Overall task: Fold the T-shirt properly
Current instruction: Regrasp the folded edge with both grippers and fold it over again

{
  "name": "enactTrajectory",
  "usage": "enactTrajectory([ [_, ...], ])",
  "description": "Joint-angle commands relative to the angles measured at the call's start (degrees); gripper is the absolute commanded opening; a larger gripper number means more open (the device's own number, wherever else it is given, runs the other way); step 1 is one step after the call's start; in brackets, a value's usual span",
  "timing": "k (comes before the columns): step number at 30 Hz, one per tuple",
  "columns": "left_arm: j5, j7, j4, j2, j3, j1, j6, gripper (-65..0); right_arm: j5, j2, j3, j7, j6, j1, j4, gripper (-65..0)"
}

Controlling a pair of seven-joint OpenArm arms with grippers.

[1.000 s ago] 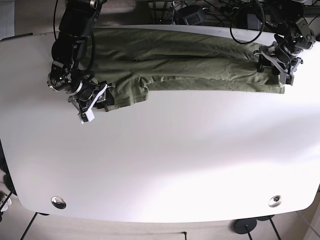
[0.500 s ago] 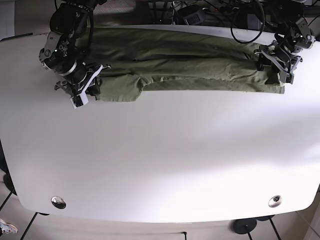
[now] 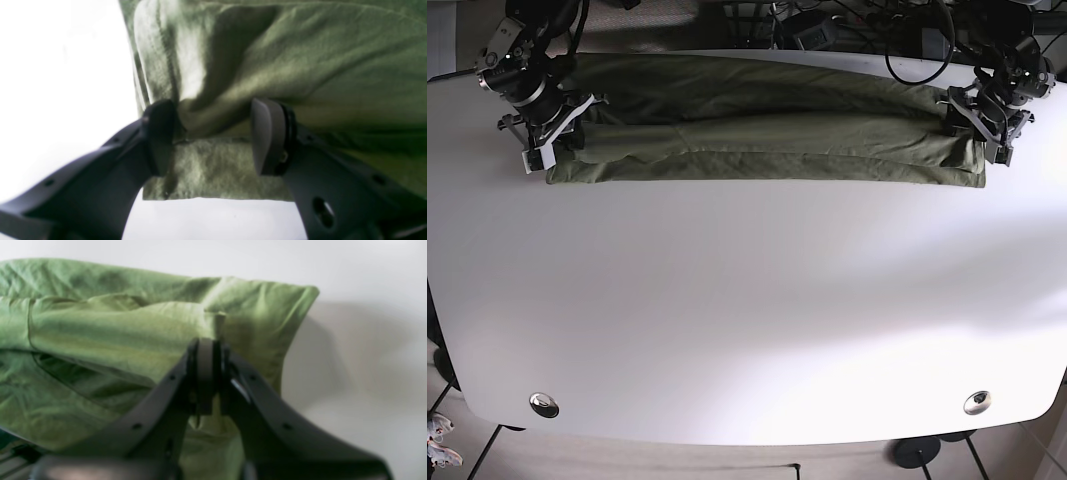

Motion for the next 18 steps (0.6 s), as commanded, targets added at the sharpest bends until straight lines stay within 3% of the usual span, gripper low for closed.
enactTrajectory([
  [1,-0.62,-0.68,0.77,-0.73,-0.21,-0.17,-0.06,-30.7,0.54,1.18,1.85,1.05,-0.12,0.26,0.48,-62.6],
  [2,-0.62,-0.68,0.77,-0.73,-0.21,-0.17,-0.06,-30.7,0.28,1.18,2.11,1.05,-0.12,0.17,0.57,-60.1],
  [7,-0.79,-0.68,1.21,-0.91,-0.47,-0.17,-0.14,-30.7,0.98,0.92,7.47,1.14,-0.12,-0.8,2.51,-30.4],
  [9,-0.88,-0.68,1.39,-0.91,-0.47,-0.26,-0.23,-30.7,4.85,1.27,8.7,1.14,-0.12,-0.88,2.68,-22.5],
  [11,-0.88,-0.68,3.85,-0.73,-0.65,-0.26,-0.23,-30.7,12.14,2.85,8.97,1.05,-0.12,-1.24,2.59,-20.5],
  [14,-0.88,-0.5,8.95,0.41,-0.56,-0.09,-0.28,-30.7,17.07,4.7,4.57,0.96,-0.12,-3.17,2.24,-20.6],
  [16,-0.88,-0.5,12.2,2.52,-0.3,-0.09,-0.28,-30.7,17.51,5.22,-0.09,0.96,-0.12,-3.61,2.07,-20.6],
  [18,-0.62,-0.5,12.99,4.98,-0.03,-0.17,-0.28,-30.7,14.69,4.96,-2.9,1.23,-0.12,-4.49,0.4,-23.9],
])
